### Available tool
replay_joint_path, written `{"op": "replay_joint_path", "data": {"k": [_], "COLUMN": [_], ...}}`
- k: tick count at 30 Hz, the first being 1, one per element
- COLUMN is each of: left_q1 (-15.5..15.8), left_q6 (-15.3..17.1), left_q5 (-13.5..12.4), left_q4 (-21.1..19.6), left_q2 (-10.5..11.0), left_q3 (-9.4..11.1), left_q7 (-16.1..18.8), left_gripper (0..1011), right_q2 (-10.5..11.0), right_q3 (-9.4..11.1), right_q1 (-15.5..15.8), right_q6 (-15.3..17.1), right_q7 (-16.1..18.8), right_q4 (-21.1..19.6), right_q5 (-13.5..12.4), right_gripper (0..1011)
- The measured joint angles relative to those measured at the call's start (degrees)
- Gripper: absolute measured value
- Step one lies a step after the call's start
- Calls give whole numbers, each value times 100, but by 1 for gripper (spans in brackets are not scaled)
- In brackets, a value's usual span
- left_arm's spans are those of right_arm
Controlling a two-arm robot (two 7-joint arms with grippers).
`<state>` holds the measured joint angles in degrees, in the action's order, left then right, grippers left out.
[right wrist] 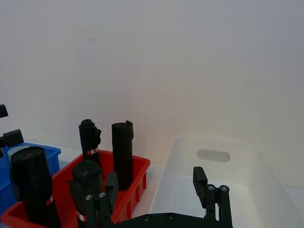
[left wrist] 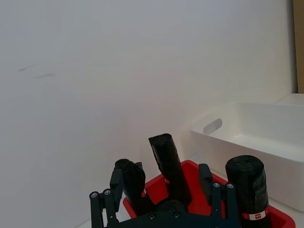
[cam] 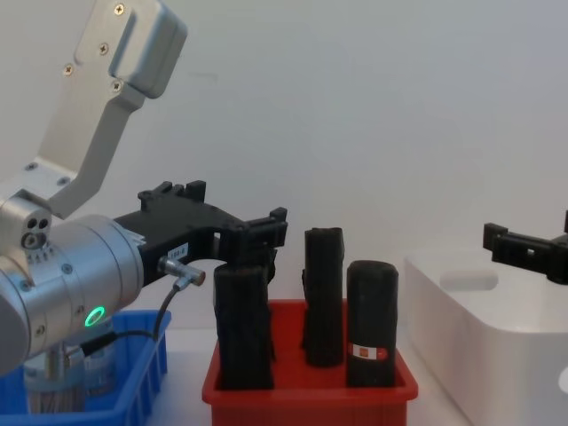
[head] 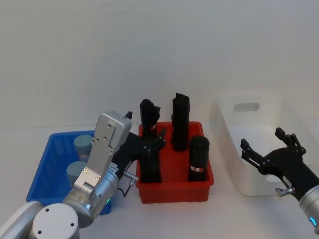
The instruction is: Pick the cotton swabs from the blue box and place them into the white box.
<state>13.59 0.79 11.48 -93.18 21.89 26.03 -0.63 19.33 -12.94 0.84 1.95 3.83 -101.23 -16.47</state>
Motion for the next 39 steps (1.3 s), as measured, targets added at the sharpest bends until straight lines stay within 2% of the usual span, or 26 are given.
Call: {"op": "replay_joint_path", "data": {"k": [20,25,34,39], "left_q1": [0,0,0,0], "left_q6": [0,0,0,0], "left_q5": [0,0,0,0], "left_q4": [0,0,0,0], "left_q2": [0,0,0,0], "left_q3": [0,0,-1,0], "left_q7": [0,0,0,0], "left_gripper": [1004,1004,1004,1004], "right_q2": [0,13,157,280], "right_q3": [0,13,102,184], "right_q1": [-1,-34,-166,-278], "right_q6": [0,42,380,754], "right_q7": [4,115,576,861], "right_q4": [0,7,9,-38], "right_q5": [0,0,-26,-106], "right_gripper": [1001,1001,1001,1001]}}
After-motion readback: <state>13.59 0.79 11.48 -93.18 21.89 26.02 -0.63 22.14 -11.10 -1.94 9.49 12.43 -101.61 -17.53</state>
